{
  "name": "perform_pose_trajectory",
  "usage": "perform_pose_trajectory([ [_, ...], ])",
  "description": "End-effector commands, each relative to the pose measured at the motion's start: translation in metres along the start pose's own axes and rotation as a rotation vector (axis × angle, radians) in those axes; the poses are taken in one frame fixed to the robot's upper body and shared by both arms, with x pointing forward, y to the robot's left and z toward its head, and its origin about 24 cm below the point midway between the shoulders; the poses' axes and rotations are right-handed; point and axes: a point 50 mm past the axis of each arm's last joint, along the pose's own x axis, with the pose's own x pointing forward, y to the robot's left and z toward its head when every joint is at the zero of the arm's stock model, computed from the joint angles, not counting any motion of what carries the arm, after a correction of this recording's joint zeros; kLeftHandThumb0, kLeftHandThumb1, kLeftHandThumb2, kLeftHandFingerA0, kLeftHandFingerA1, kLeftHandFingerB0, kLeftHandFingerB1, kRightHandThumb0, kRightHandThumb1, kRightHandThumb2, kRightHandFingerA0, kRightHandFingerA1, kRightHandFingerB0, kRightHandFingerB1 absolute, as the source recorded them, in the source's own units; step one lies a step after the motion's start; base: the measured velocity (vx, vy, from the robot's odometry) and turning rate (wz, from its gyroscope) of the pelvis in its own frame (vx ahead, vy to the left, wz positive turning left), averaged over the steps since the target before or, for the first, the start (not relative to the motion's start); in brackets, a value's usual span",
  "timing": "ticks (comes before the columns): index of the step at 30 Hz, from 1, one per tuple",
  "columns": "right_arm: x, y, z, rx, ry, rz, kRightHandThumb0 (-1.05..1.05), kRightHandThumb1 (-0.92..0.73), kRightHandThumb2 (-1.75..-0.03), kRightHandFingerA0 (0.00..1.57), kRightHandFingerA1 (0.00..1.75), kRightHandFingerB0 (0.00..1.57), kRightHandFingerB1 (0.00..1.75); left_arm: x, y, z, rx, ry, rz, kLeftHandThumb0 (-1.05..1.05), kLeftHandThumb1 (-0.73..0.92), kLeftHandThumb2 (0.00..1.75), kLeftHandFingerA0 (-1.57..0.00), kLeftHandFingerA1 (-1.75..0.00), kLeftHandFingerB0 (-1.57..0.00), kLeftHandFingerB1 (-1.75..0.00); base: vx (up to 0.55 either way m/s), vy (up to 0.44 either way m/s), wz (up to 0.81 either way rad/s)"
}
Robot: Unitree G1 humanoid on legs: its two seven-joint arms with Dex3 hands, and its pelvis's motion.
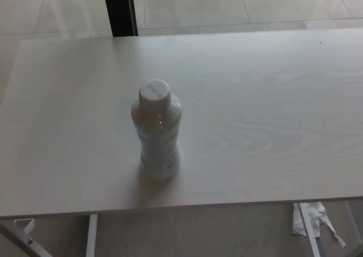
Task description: Pick up a bottle and hand it
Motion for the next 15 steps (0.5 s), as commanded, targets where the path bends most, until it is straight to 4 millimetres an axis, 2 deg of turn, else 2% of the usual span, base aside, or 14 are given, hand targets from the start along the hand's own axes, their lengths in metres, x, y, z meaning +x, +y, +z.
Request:
perform_pose_trajectory([
  [1,-0.007,-0.023,0.025,0.172,-0.111,-0.026,-0.84,-0.63,-0.61,1.11,1.48,0.25,0.64,-0.012,0.024,0.031,-0.205,-0.142,-0.036,-0.67,0.33,0.74,-0.64,-0.61,-0.43,-0.52,0.0,0.0,0.0],
  [2,-0.005,-0.022,0.027,0.169,-0.121,-0.017,-0.83,-0.64,-0.61,1.11,1.47,0.23,0.63,-0.015,0.026,0.041,-0.219,-0.188,0.005,-0.68,0.33,0.75,-0.64,-0.63,-0.44,-0.53,0.0,0.0,0.0],
  [3,-0.004,-0.021,0.027,0.175,-0.12,-0.013,-0.83,-0.63,-0.6,1.14,1.44,0.24,0.63,-0.016,0.028,0.049,-0.204,-0.22,0.041,-0.68,0.42,0.54,-1.01,-0.74,-0.51,-0.45,0.0,0.0,0.0],
  [4,-0.004,-0.02,0.026,0.175,-0.122,-0.01,-0.82,-0.64,-0.61,1.11,1.45,0.24,0.62,-0.019,0.03,0.07,-0.157,-0.291,0.082,-0.84,0.4,0.79,-1.46,-1.02,-0.49,-0.51,0.0,0.0,0.0],
  [5,-0.003,-0.02,0.027,0.175,-0.124,-0.008,-0.82,-0.64,-0.61,1.11,1.45,0.24,0.62,-0.021,0.03,0.078,-0.143,-0.316,0.095,-0.84,0.4,0.79,-1.46,-1.02,-0.49,-0.51,0.0,0.0,0.0],
  [6,-0.003,-0.019,0.027,0.193,-0.12,0.001,-0.82,-0.63,-0.6,1.02,1.25,0.25,0.62,-0.023,0.031,0.094,-0.094,-0.368,0.104,-0.76,0.47,0.55,-0.82,-0.75,-0.44,-0.42,0.0,0.0,0.0],
  [7,-0.004,-0.019,0.028,0.196,-0.113,0.002,-0.83,-0.63,-0.6,1.01,1.27,0.26,0.62,-0.026,0.032,0.108,-0.055,-0.422,0.108,-0.83,0.39,0.81,-0.61,-0.61,-0.34,-0.48,0.0,0.0,0.0],
  [9,-0.004,-0.019,0.028,0.204,-0.101,-0.002,-0.82,-0.63,-0.6,1.03,1.29,0.27,0.62,-0.028,0.031,0.124,0.016,-0.459,0.112,-0.89,0.39,0.83,-0.52,-0.62,-0.33,-0.48,0.0,0.0,0.0],
  [10,-0.004,-0.018,0.029,0.204,-0.1,-0.002,-0.86,-0.5,-0.97,1.08,1.27,0.22,0.61,-0.03,0.03,0.134,0.043,-0.469,0.109,-0.98,0.45,0.84,-0.43,-0.64,-0.26,-0.46,0.0,0.0,0.0],
  [11,-0.004,-0.018,0.03,0.206,-0.1,-0.003,-0.86,-0.5,-0.97,1.08,1.27,0.22,0.61,-0.032,0.028,0.149,0.086,-0.486,0.104,-0.98,0.45,0.84,-0.43,-0.64,-0.26,-0.46,0.0,0.0,0.0],
  [12,-0.004,-0.018,0.031,0.201,-0.101,-0.005,-0.82,-0.63,-0.6,1.0,1.31,0.27,0.63,-0.033,0.025,0.162,0.118,-0.5,0.1,-0.88,0.41,0.83,-0.35,-0.63,-0.23,-0.48,0.0,0.0,0.0],
  [13,-0.004,-0.019,0.032,0.198,-0.102,-0.003,-0.82,-0.63,-0.6,1.01,1.3,0.27,0.62,-0.035,0.019,0.175,0.145,-0.517,0.09,-0.94,0.39,0.72,-0.31,-0.64,-0.23,-0.49,0.0,0.0,0.0],
  [14,-0.002,-0.019,0.032,0.185,-0.113,0.001,-0.81,-0.48,-0.97,1.04,1.24,0.18,0.59,-0.039,0.005,0.198,0.211,-0.563,0.054,-0.94,0.41,0.73,-0.33,-0.65,-0.22,-0.51,0.0,0.0,0.0],
  [15,-0.002,-0.019,0.033,0.185,-0.115,0.002,-0.81,-0.48,-0.97,1.04,1.24,0.18,0.59,-0.039,0.004,0.198,0.209,-0.561,0.056,-0.94,0.41,0.73,-0.33,-0.65,-0.22,-0.51,0.0,0.0,0.0],
])
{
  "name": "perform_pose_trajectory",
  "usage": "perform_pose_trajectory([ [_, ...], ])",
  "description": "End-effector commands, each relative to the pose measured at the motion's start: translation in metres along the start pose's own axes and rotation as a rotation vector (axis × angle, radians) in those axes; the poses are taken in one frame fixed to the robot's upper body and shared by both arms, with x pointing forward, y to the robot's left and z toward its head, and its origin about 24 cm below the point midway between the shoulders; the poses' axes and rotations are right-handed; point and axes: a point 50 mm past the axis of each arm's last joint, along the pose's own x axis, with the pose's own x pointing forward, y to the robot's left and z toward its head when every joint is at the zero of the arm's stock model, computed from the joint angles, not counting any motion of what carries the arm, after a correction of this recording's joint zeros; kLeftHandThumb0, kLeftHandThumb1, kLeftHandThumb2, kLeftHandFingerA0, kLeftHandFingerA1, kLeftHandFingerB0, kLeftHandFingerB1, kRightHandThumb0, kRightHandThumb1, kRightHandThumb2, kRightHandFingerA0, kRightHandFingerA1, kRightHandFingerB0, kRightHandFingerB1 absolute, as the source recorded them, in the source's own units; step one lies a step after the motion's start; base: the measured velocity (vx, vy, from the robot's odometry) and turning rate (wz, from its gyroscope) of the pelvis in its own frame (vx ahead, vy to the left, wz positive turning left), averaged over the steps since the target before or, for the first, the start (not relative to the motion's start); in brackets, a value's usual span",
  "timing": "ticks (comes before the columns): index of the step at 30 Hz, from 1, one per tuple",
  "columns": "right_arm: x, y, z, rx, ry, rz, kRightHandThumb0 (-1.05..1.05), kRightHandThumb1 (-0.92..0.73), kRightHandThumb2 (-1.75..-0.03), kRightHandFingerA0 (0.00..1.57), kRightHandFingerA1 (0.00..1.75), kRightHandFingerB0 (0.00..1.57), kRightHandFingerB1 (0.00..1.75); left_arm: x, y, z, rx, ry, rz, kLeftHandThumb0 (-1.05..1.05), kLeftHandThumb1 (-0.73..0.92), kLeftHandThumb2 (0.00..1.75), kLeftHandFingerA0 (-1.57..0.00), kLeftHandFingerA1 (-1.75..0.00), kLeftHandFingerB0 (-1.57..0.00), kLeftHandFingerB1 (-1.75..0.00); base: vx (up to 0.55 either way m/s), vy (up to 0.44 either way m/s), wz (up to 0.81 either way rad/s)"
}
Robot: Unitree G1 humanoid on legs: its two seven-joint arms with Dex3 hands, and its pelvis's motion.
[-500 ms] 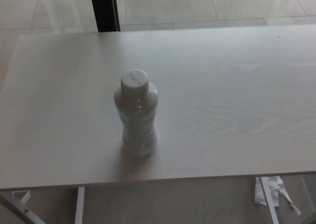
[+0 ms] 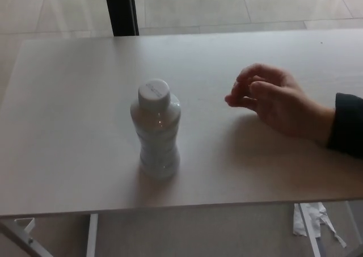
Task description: Pick up a bottle and hand it
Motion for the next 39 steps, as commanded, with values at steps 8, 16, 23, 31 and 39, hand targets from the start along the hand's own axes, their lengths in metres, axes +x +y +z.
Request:
perform_pose_trajectory([
  [8,-0.002,-0.001,0.004,0.05,0.016,0.014,-0.85,-0.6,-0.61,1.04,1.34,0.26,0.62,0.034,-0.089,0.093,0.183,-0.229,-0.291,-0.8,0.51,0.57,-0.21,-0.47,-0.21,-0.31,0.0,0.0,0.0],
  [16,-0.001,0.001,0.006,0.066,0.02,0.018,-0.87,-0.5,-0.97,1.08,1.3,0.25,0.63,0.016,-0.165,0.106,0.113,-0.282,-0.561,-0.39,0.24,0.89,-0.03,-0.54,0.0,-0.5,0.0,0.0,0.0],
  [23,0.001,0.0,0.002,0.055,0.007,0.034,-0.83,-0.61,-0.61,1.03,1.35,0.25,0.58,-0.001,-0.204,0.09,0.101,-0.221,-0.717,-0.7,0.4,0.86,-0.07,-0.51,-0.01,-0.23,0.0,0.0,0.0],
  [31,0.005,-0.001,0.004,0.034,0.009,0.029,-0.86,-0.6,-0.61,1.11,1.53,0.26,0.63,-0.013,-0.232,0.07,0.099,-0.177,-0.789,-0.74,0.42,0.87,-0.03,-0.38,-0.04,-0.28,0.0,0.0,0.0],
  [39,0.003,0.0,0.006,0.047,0.002,0.034,-0.83,-0.6,-0.6,1.06,1.5,0.27,0.6,-0.019,-0.257,0.059,0.161,-0.12,-0.865,-0.76,0.42,0.85,0.0,-0.24,-0.1,-0.11,0.0,0.0,0.0],
])
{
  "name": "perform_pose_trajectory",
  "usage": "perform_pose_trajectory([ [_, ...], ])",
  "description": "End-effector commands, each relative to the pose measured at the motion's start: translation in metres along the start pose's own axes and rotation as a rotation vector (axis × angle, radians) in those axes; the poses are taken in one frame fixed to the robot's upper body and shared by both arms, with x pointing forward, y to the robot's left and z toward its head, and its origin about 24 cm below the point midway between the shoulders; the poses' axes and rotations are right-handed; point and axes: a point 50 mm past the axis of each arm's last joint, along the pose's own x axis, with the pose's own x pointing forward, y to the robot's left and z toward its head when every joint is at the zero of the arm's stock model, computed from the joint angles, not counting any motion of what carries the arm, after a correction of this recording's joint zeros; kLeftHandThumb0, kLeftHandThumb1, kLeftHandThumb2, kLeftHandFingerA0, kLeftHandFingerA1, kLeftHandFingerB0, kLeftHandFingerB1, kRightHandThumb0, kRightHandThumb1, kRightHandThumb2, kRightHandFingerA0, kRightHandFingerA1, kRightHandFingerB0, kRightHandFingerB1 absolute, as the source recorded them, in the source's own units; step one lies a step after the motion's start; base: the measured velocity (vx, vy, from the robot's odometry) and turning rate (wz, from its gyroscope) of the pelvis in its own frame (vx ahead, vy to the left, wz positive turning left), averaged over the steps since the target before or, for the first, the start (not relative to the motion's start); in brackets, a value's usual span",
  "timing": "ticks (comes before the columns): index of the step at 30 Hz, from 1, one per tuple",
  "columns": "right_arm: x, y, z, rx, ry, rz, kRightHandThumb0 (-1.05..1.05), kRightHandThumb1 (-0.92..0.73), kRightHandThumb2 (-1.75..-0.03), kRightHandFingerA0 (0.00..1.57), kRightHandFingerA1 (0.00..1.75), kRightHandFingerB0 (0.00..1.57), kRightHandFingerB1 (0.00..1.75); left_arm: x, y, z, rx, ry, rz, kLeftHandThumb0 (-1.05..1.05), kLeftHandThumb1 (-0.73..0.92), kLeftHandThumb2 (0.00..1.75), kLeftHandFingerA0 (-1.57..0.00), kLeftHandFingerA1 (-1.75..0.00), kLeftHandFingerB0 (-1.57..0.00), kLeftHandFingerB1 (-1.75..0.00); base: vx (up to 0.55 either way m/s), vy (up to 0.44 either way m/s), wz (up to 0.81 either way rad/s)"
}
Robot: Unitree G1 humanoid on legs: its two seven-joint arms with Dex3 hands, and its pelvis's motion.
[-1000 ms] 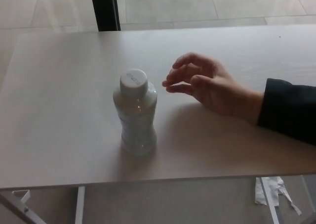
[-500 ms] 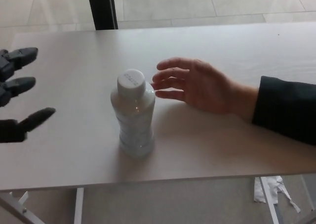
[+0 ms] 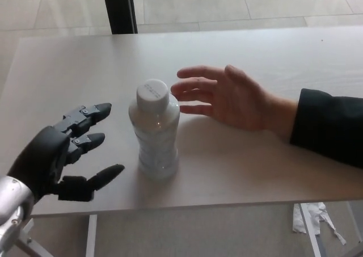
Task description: Pick up a bottle and hand it
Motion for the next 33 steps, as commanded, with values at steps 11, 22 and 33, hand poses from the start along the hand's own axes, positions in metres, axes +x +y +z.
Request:
perform_pose_trajectory([
  [11,-0.002,0.001,0.008,-0.021,-0.032,0.013,-0.84,-0.62,-0.61,1.06,1.53,0.26,0.62,0.033,-0.019,0.002,0.127,0.049,0.096,-0.81,0.45,0.88,-0.02,-0.43,0.0,-0.13,0.0,0.0,0.0],
  [22,0.002,0.008,0.008,0.002,-0.024,0.023,-0.86,-0.49,-0.96,1.15,1.33,0.25,0.62,0.049,-0.027,-0.004,0.116,0.115,0.161,-0.88,0.49,0.89,-0.01,-0.34,0.0,-0.04,0.0,0.0,0.0],
  [33,0.002,0.017,0.017,-0.006,-0.038,0.046,-0.88,-0.49,-0.97,1.2,1.39,0.28,0.64,0.045,-0.044,-0.019,0.197,0.155,0.07,-1.02,0.56,0.99,0.0,-0.15,0.0,0.0,0.0,0.0,0.0],
])
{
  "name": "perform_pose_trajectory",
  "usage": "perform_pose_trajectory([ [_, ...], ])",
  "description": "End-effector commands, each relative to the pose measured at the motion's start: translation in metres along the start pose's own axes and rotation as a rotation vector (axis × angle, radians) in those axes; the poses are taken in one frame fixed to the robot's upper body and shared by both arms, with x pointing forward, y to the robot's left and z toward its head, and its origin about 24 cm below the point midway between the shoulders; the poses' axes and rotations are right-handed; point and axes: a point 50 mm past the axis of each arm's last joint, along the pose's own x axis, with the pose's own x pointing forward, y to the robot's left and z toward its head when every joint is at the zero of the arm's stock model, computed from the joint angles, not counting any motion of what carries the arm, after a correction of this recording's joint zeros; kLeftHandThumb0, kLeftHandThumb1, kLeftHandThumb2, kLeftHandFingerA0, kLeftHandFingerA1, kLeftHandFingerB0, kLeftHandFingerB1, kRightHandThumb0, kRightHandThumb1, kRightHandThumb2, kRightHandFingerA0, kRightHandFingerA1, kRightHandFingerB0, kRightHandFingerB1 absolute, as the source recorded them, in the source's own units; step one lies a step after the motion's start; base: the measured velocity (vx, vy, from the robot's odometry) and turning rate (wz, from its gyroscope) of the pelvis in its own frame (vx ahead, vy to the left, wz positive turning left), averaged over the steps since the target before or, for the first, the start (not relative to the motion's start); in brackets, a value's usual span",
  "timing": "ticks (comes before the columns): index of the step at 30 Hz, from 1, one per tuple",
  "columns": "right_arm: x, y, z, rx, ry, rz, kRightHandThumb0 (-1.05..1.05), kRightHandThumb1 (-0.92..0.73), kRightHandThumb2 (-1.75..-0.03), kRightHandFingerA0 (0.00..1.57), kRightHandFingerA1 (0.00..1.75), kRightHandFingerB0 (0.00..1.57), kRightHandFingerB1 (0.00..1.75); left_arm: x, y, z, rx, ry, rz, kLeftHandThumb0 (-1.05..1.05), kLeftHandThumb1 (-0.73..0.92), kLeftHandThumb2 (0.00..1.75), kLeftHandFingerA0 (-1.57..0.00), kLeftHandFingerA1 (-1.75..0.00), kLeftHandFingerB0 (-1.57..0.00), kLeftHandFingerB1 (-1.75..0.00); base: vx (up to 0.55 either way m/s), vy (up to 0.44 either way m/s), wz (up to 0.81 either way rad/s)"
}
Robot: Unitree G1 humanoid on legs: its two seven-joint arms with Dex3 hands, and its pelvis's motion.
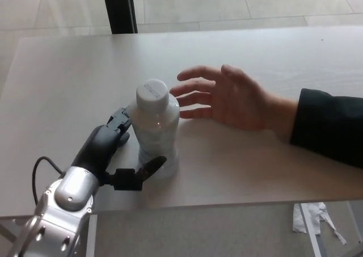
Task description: Pick up a bottle and hand it
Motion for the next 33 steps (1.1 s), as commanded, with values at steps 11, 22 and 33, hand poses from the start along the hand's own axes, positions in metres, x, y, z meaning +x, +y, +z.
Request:
perform_pose_trajectory([
  [11,0.001,0.003,0.006,-0.015,-0.006,0.01,-0.87,-0.6,-0.6,1.07,1.57,0.27,0.62,0.007,-0.017,0.007,0.057,-0.031,0.031,-0.88,0.51,0.9,0.0,-0.36,0.0,-0.12,0.0,0.0,0.0],
  [22,0.008,0.009,0.01,-0.006,-0.022,0.016,-0.87,-0.46,-0.86,1.16,1.41,0.26,0.62,0.02,-0.046,0.028,-0.14,-0.112,0.235,-0.68,0.41,0.72,-0.28,-0.59,0.0,0.0,0.0,0.0,0.0],
  [33,0.008,0.013,0.012,0.008,-0.01,0.011,-0.83,-0.57,-0.6,1.09,1.54,0.31,0.63,0.035,-0.076,0.044,-0.315,-0.043,0.548,-0.11,0.84,0.67,-0.97,-1.45,0.0,-0.21,0.0,0.0,0.0],
])
